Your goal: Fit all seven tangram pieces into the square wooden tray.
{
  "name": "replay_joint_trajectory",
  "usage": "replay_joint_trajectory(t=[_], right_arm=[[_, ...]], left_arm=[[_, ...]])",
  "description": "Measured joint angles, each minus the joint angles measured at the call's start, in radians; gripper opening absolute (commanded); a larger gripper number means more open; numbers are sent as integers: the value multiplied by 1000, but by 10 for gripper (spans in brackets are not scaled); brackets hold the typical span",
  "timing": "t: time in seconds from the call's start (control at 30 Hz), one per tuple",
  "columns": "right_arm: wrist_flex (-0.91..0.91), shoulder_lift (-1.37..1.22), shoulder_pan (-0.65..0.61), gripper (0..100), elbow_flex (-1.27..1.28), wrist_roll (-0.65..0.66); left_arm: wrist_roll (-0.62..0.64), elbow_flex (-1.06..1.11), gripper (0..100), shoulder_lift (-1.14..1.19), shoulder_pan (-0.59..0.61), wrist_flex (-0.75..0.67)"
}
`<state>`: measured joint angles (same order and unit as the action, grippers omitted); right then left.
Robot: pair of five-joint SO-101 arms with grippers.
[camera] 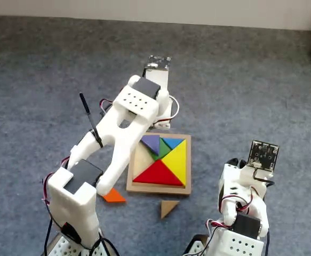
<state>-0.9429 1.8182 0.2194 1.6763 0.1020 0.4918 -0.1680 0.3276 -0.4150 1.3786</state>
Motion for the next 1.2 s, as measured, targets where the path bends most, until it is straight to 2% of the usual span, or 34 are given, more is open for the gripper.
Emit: replay_joint_trajectory(t=[0.3, 0.43, 0.6, 0.73, 1.2], right_arm=[[0, 0, 0, 54, 0, 0], [0, 0, 0, 54, 0, 0], [0, 0, 0, 54, 0, 0], [0, 0, 0, 54, 0, 0], [0, 0, 0, 54, 0, 0]], left_arm=[[11, 6, 6, 0, -17, 149], [121, 89, 6, -2, -91, 153], [233, 186, 6, -2, -186, 44], [270, 204, 6, -2, -195, -29], [285, 207, 6, -14, -195, -130]])
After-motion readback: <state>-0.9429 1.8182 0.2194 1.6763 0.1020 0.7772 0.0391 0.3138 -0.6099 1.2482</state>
